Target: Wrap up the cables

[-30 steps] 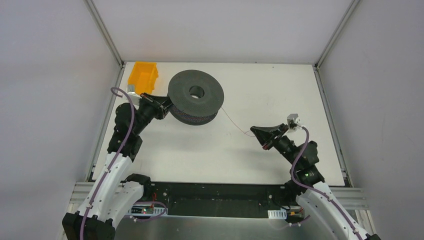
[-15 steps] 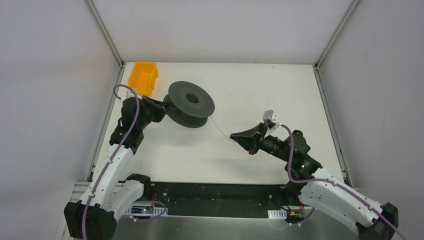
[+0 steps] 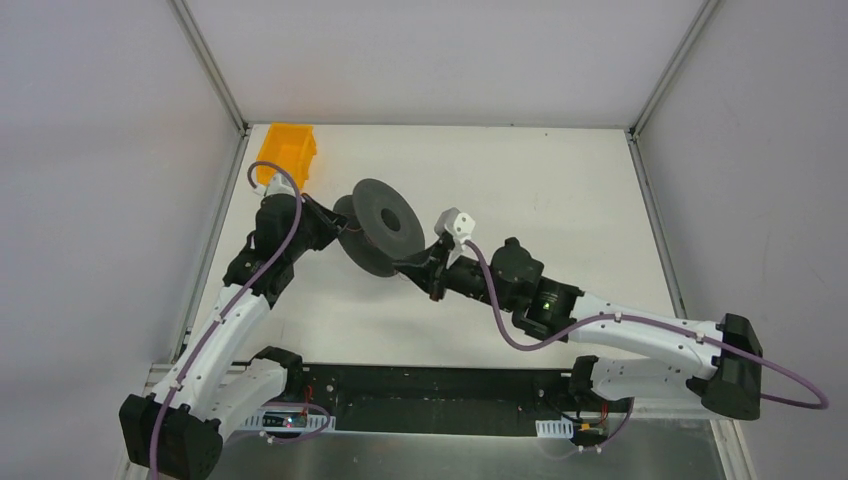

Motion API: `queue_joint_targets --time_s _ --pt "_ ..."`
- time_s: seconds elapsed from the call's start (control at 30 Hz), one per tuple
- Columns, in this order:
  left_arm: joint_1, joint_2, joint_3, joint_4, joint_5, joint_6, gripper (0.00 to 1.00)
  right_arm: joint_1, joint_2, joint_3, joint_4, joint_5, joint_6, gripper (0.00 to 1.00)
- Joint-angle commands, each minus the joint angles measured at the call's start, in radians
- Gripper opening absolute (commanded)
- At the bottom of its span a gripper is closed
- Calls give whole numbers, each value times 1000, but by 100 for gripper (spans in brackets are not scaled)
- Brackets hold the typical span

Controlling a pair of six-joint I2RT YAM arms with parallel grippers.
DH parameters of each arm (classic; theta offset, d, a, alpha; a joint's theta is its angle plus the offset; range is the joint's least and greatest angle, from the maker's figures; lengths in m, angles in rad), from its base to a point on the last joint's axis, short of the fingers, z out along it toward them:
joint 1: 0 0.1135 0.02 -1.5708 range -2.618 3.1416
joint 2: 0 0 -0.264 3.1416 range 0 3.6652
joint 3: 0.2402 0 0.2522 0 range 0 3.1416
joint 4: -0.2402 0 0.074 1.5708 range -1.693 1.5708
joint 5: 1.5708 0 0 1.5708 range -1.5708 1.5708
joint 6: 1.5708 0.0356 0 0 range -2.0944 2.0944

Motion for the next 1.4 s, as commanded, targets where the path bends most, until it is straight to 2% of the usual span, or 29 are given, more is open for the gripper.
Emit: queue_joint_targets --time_s 0.0,0.1,0.27,0.5,0.7,0.97,1.13,1.23,1.37 --pt "-124 -13 73 9 -94 161 0 2 94 149 99 150 0 0" --pt "-198 -4 95 -34 -163 223 0 1 178 213 99 187 21 0" --pt "-259 2 127 -94 -230 287 0 -2 279 281 97 265 50 0" --pt "-317 11 124 -118 -215 438 0 -38 344 345 79 372 109 0" --pt "-364 -2 119 -118 -222 549 0 -94 391 401 -31 482 246 0" --pt "-378 -7 146 -108 -231 740 0 -147 448 465 -291 555 451 0" --pt "-378 -7 137 -50 -272 899 0 -182 479 468 -397 524 614 0" --pt "-379 16 112 43 -255 1030 0 -211 528 486 -446 466 717 0" --pt "-391 30 12 247 -210 1191 0 -247 569 484 -443 433 815 0"
